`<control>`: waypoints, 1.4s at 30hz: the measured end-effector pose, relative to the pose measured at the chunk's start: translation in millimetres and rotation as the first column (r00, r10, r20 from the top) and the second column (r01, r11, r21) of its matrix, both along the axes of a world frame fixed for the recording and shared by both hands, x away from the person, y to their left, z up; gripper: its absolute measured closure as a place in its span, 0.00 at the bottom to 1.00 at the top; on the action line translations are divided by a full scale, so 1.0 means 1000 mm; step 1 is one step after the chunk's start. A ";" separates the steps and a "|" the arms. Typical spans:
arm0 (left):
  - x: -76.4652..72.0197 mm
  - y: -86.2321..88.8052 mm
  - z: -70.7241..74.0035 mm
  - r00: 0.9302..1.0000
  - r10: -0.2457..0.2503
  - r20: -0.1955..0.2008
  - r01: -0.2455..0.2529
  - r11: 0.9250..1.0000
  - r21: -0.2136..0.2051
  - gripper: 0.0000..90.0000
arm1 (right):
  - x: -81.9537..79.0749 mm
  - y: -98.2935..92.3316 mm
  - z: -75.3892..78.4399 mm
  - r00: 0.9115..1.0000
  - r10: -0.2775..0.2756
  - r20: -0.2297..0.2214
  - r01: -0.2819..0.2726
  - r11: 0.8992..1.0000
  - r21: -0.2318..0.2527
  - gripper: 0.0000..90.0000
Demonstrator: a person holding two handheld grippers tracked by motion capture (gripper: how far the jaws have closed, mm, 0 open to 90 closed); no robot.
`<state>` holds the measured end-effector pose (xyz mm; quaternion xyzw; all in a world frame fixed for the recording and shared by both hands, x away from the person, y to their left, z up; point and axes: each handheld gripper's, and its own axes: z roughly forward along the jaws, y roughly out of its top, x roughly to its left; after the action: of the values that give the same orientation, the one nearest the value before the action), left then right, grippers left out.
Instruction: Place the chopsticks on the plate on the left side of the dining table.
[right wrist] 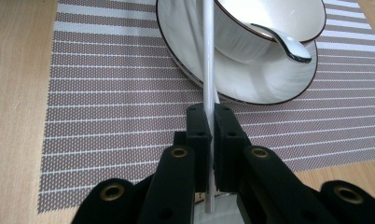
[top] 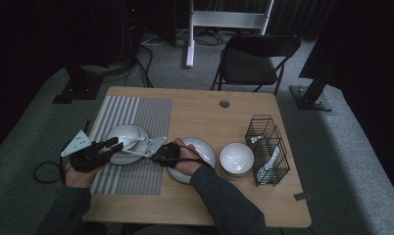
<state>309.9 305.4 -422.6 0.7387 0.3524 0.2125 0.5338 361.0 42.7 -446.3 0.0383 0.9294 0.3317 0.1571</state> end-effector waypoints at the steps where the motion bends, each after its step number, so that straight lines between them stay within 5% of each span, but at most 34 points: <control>1: 0.000 0.000 -0.001 1.000 0.000 -0.001 0.000 1.000 0.001 0.73 | 0.000 0.001 0.000 1.000 0.000 -0.004 0.000 1.000 -0.002 0.96; 25: -0.010 0.006 -0.030 0.997 0.033 -0.071 -0.033 0.999 -0.001 0.73 | 0.005 0.020 -0.013 0.999 0.048 -0.023 -0.050 0.997 -0.055 0.96; 42: -0.018 0.006 -0.055 0.989 0.086 -0.117 -0.081 0.995 0.050 0.73 | 0.006 0.029 -0.021 0.997 0.066 -0.029 -0.068 0.995 -0.080 0.96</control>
<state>291.4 311.8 -477.4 0.7464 0.4094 0.1981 0.4859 367.2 71.2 -467.1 0.0051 0.9448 0.2985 0.1350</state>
